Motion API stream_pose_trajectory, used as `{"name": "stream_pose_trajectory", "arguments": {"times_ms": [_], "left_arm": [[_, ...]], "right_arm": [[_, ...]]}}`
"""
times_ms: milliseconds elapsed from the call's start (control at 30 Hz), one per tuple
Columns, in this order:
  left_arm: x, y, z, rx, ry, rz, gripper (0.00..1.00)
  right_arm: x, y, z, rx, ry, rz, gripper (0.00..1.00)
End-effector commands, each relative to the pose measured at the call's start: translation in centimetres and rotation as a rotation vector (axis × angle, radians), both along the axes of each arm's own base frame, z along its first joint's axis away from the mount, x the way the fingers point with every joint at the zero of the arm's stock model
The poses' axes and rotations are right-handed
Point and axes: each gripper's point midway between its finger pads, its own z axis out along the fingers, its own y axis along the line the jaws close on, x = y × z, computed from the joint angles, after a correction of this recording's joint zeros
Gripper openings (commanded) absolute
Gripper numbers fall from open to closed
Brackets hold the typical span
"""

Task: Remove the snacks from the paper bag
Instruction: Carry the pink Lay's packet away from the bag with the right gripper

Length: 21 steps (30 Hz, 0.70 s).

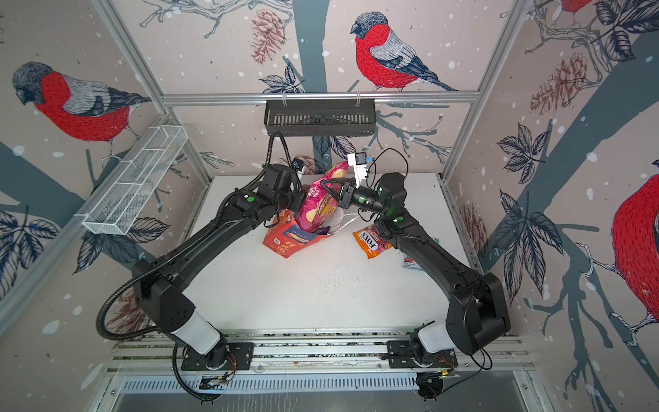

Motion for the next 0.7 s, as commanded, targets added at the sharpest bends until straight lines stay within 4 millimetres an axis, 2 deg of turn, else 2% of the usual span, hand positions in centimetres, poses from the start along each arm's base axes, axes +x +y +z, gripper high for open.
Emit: {"name": "stream_pose_trajectory", "arguments": {"times_ms": [0, 300, 533, 667], "left_arm": [[-0.3, 0.6, -0.5, 0.030, 0.017, 0.008, 0.00], [-0.4, 0.7, -0.4, 0.031, 0.015, 0.010, 0.00], [-0.4, 0.9, -0.3, 0.035, 0.006, 0.013, 0.00], [-0.4, 0.9, -0.2, 0.035, 0.003, 0.012, 0.00]], "right_arm": [[-1.0, -0.7, 3.8, 0.046, -0.140, -0.009, 0.01], [-2.1, -2.5, 8.0, 0.055, -0.262, -0.046, 0.01], [-2.8, -7.2, 12.5, 0.016, -0.397, -0.257, 0.02], [-2.1, -10.0, 13.1, -0.057, -0.415, -0.458, 0.02]]}}
